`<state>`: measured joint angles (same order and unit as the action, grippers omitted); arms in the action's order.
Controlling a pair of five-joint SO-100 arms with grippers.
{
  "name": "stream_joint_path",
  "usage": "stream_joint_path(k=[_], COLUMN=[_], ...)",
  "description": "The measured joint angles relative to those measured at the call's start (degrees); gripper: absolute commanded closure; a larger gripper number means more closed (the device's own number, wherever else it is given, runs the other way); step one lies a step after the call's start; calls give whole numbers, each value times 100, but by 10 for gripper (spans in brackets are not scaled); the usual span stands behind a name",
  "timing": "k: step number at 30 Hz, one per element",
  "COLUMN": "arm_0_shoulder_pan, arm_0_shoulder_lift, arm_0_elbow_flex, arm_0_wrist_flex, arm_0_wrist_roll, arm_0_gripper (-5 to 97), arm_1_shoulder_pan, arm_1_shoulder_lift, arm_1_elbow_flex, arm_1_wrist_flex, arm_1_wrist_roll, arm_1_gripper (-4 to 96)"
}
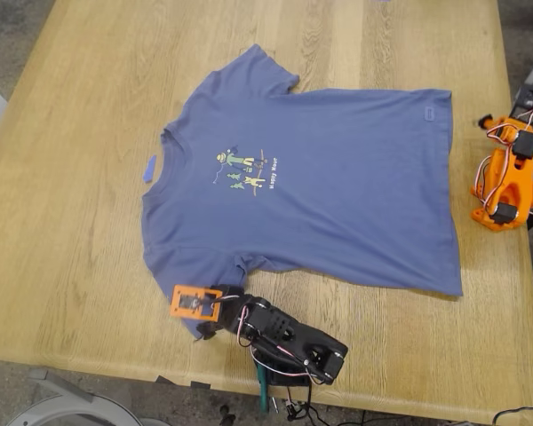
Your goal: Fold a T-shirt
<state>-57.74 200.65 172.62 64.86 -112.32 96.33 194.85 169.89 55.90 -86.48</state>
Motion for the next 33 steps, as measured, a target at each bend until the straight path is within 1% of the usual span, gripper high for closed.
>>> stream_joint_path(k=[2, 4, 10, 13, 16, 19, 21, 25, 28, 33], arm_0_shoulder_pan=[299, 466, 413, 378, 554, 940, 1204, 1819, 2496, 3270], arm_0_shoulder_lift=[0, 0, -404, -1046, -1758, -2452, -2848, -3472, -3814, -4386], arm_0_elbow_flex=[-290, -633, -1925, -2760, -3709, -4649, -5238, -6161, -6565, -6882], arm_0_wrist_flex=[176, 360, 677, 686, 747, 1125, 1521, 2224, 2514, 2707], arm_0_wrist_roll=[62, 220, 615, 650, 703, 773, 800, 861, 853, 853], arm_0_gripper=[343, 340, 315, 305, 258, 230, 228, 233, 233, 231], arm_1_shoulder_pan=[-229, -580, -1907, -2698, -3489, -4210, -4553, -5036, -5476, -6759], arm_1_shoulder_lift=[0, 9, 18, 26, -114, -571, -1020, -1942, -2549, -3445], arm_1_elbow_flex=[-343, -729, -2101, -2883, -3665, -4535, -5115, -6003, -6354, -6574], arm_1_wrist_flex=[149, 378, 1380, 2101, 2953, 3744, 3990, 4113, 4113, 4122], arm_1_wrist_roll=[62, 97, 114, 97, 53, 9, -9, -176, -316, -466], arm_1_gripper=[500, 496, 496, 497, 504, 517, 524, 532, 550, 596])
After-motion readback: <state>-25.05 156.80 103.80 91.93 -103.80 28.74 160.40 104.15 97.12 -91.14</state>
